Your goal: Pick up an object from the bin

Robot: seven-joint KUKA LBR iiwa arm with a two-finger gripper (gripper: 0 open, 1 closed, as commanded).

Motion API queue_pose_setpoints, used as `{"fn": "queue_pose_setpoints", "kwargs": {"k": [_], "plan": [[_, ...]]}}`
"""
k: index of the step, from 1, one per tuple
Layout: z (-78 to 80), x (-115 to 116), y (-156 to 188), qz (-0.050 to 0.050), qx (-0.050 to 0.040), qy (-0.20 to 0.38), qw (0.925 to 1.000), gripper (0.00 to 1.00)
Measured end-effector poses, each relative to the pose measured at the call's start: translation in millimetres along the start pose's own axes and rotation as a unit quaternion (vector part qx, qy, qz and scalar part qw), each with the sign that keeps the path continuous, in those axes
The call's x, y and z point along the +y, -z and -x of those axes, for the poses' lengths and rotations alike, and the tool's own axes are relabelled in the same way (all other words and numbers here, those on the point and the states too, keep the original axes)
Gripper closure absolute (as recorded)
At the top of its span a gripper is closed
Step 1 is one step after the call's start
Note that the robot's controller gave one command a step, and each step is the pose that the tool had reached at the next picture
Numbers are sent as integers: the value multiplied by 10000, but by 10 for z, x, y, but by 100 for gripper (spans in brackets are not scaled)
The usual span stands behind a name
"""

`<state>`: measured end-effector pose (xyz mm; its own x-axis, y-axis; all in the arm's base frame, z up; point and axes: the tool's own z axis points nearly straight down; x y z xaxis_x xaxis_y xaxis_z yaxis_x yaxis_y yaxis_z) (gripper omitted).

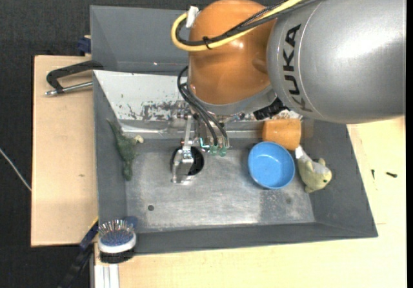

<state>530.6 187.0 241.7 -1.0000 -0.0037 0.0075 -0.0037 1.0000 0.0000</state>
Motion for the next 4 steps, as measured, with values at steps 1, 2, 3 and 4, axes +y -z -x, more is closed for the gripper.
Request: {"fn": "queue_pose_setpoints", "kwargs": {"k": [1, 2, 3, 4], "plan": [[522, -756, -1459, -8, -3, -570, 9984, 0], [426, -1077, -1679, 13, -78, 579, 9983, 0], [424, -1079, -1667, 12, -65, 571, 9983, 100], [236, -943, -155, 2, -113, 1435, 9896, 100]]}}
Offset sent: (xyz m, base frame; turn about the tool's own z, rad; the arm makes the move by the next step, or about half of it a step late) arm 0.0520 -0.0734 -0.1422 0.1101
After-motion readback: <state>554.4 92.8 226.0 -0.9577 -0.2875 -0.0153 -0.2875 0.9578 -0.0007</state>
